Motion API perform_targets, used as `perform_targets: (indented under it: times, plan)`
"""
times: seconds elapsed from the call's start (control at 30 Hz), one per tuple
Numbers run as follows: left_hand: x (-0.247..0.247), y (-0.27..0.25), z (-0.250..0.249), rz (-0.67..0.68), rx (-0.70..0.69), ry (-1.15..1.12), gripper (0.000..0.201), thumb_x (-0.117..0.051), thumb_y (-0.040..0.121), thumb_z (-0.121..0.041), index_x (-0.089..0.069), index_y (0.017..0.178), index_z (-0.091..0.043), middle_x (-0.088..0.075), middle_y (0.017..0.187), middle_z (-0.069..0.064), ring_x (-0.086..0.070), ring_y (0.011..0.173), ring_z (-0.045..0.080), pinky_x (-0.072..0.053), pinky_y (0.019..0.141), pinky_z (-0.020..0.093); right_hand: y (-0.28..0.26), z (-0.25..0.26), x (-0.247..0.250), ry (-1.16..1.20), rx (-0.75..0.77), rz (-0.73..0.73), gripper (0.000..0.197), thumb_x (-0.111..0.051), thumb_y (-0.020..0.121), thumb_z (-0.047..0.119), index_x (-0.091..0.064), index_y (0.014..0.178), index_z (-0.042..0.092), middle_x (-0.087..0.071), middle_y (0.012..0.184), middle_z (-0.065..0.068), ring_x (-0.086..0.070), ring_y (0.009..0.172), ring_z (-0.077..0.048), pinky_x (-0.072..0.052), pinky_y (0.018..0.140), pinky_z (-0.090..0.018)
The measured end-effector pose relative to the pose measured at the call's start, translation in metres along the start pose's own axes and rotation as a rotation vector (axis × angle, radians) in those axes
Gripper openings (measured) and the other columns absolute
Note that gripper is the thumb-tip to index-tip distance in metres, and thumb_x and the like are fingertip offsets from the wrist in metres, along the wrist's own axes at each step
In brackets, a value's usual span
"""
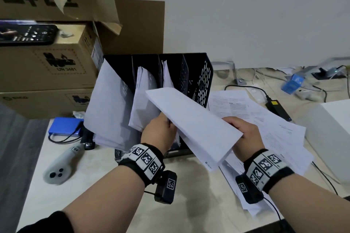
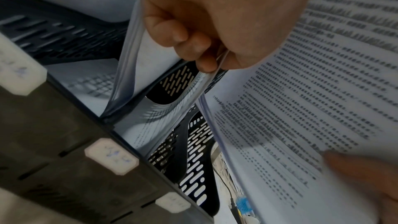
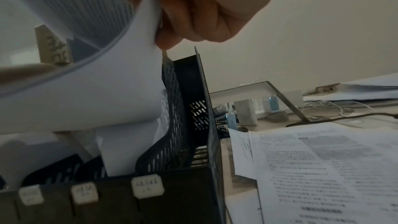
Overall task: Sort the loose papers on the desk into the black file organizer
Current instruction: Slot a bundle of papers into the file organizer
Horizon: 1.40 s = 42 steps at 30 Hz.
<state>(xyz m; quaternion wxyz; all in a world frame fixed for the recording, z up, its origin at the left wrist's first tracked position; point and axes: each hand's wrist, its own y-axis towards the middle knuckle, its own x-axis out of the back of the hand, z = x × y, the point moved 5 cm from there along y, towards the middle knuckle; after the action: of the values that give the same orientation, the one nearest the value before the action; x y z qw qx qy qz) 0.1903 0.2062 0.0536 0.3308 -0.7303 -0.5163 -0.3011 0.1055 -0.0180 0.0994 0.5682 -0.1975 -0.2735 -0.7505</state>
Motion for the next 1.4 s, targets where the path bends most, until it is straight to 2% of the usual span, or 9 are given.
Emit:
perform_targets:
  times: [0.23, 0.47, 0.6, 0.77, 0.87, 0.93, 1.07, 1.27, 1.4]
  plan:
    - [0.008, 0.001, -0.015, -0.064, -0.058, -0.157, 0.031, -0.047, 0.092, -0.022, -0.052, 0.121, -0.011, -0.060, 0.079, 0.007, -0.058, 0.072, 0.035, -0.047, 0.063, 0.037, 0.011, 0.022, -0.040, -0.221, 0.061, 0.265, 0.047, -0.047, 0.100, 0.024, -0.047, 0.138, 0.052, -0.070, 0.109, 0.018, -0.066, 0.094, -0.009, -0.050, 0.081, -0.027]
    - [0.024, -0.002, -0.023, -0.096, -0.051, -0.237, 0.015, -0.045, 0.096, -0.026, -0.051, 0.091, -0.013, -0.053, 0.064, 0.002, -0.055, 0.064, 0.033, -0.046, 0.056, 0.038, 0.016, 0.040, -0.053, -0.208, 0.108, 0.068, 0.053, -0.042, 0.101, 0.024, -0.030, 0.151, 0.039, -0.055, 0.133, 0.005, -0.056, 0.107, -0.015, -0.046, 0.084, -0.035]
    - [0.024, 0.000, -0.012, -0.090, -0.021, -0.178, 0.019, -0.041, 0.093, -0.024, -0.039, 0.075, -0.018, -0.050, 0.063, 0.004, -0.048, 0.056, 0.028, -0.035, 0.051, 0.032, 0.015, 0.022, -0.077, -0.299, -0.052, 0.269, 0.043, -0.038, 0.102, 0.032, -0.036, 0.141, 0.049, -0.059, 0.091, 0.015, -0.058, 0.081, -0.019, -0.042, 0.070, -0.031]
    - [-0.003, 0.001, 0.011, 0.074, 0.050, -0.193, 0.041, -0.052, 0.086, -0.042, -0.071, 0.104, -0.011, -0.071, 0.103, 0.004, -0.066, 0.100, 0.028, -0.053, 0.089, 0.036, 0.014, 0.024, -0.077, -0.030, -0.058, 0.147, 0.035, -0.039, 0.094, 0.027, -0.051, 0.079, 0.056, -0.061, 0.062, 0.011, -0.053, 0.055, -0.010, -0.037, 0.054, -0.027]
    - [0.014, -0.003, 0.004, -0.058, 0.089, -0.265, 0.015, -0.058, 0.091, -0.019, -0.059, 0.082, -0.008, -0.057, 0.075, 0.001, -0.053, 0.070, 0.026, -0.045, 0.065, 0.031, 0.009, 0.025, -0.077, 0.085, -0.136, 0.114, 0.041, -0.045, 0.098, 0.027, -0.056, 0.073, 0.058, -0.055, 0.051, 0.008, -0.047, 0.048, -0.018, -0.042, 0.049, -0.034]
    - [0.025, -0.009, -0.006, -0.127, 0.080, -0.250, 0.038, -0.048, 0.095, -0.015, -0.033, 0.060, -0.016, -0.039, 0.055, 0.000, -0.038, 0.052, 0.026, -0.027, 0.049, 0.032, 0.008, 0.018, -0.080, 0.075, -0.252, 0.167, 0.027, -0.051, 0.096, 0.027, -0.064, 0.074, 0.034, -0.061, 0.057, -0.008, -0.058, 0.056, -0.033, -0.051, 0.056, -0.040]
    - [0.021, -0.008, -0.012, -0.096, 0.064, -0.153, 0.040, -0.046, 0.095, -0.017, -0.025, 0.061, -0.017, -0.035, 0.055, 0.004, -0.037, 0.054, 0.030, -0.022, 0.049, 0.035, 0.005, 0.006, -0.099, -0.085, -0.346, 0.380, 0.021, -0.052, 0.091, 0.027, -0.051, 0.069, 0.027, -0.062, 0.066, -0.005, -0.061, 0.067, -0.030, -0.046, 0.057, -0.031]
    - [0.022, -0.011, -0.019, -0.109, -0.035, -0.132, 0.014, -0.048, 0.092, -0.017, -0.051, 0.092, -0.003, -0.038, 0.055, -0.001, -0.038, 0.052, 0.027, -0.031, 0.055, 0.034, 0.009, -0.001, -0.100, -0.157, -0.332, 0.332, 0.018, -0.042, 0.092, 0.023, -0.052, 0.085, 0.036, -0.062, 0.071, 0.000, -0.061, 0.070, -0.031, -0.052, 0.064, -0.038]
    - [0.023, -0.019, -0.014, -0.127, -0.073, -0.059, 0.030, -0.040, 0.092, -0.025, -0.033, 0.067, -0.010, -0.032, 0.058, -0.005, -0.038, 0.063, 0.031, -0.026, 0.058, 0.032, 0.007, 0.012, -0.094, -0.172, -0.140, 0.272, 0.058, -0.043, 0.097, 0.019, -0.031, 0.147, 0.047, -0.064, 0.072, 0.003, -0.060, 0.060, -0.022, -0.049, 0.060, -0.033]
